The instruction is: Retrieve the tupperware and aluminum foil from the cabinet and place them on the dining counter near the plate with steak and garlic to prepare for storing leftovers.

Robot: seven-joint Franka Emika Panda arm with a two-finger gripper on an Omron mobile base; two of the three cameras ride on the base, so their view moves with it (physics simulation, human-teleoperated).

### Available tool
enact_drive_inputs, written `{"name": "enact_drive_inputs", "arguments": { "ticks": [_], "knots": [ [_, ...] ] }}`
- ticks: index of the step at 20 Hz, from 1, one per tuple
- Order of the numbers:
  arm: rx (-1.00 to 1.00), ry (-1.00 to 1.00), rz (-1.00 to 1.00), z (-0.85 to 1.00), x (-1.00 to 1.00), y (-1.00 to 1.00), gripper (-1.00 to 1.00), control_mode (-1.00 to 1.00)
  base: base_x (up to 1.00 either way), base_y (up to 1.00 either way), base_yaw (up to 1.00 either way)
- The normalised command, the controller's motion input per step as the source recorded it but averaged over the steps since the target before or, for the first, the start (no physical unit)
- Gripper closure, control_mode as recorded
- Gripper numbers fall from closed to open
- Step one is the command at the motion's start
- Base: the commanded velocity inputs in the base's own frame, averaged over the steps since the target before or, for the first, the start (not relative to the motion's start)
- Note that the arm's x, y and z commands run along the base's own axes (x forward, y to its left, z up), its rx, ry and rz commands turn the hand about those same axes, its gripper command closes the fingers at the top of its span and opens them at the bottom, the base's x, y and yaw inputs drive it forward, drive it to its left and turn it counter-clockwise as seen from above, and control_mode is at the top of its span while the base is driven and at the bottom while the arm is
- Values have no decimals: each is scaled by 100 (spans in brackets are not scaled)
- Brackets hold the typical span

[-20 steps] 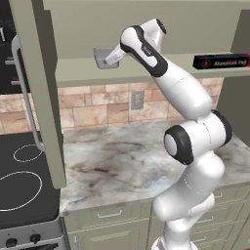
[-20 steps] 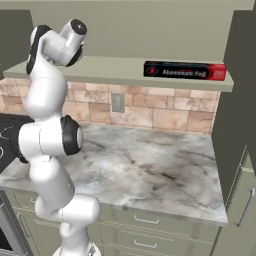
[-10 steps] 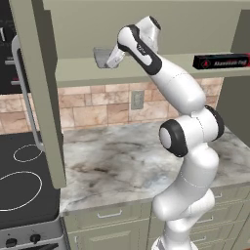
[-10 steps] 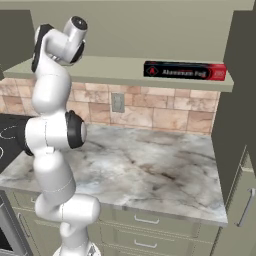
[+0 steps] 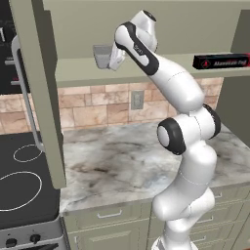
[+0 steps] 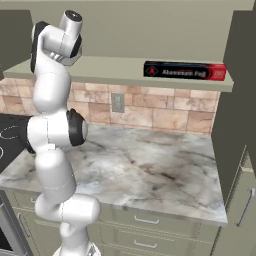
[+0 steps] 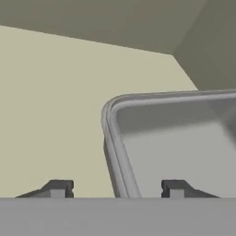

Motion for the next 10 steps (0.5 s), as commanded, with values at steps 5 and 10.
{"name": "enact_drive_inputs", "arguments": {
  "ticks": [5,10],
  "knots": [
    [-1,-2,4,-31,-39,1,100,-100,0,0,0],
    [-3,0,6,-11,-100,5,100,-100,0,0,0]
  ]
}}
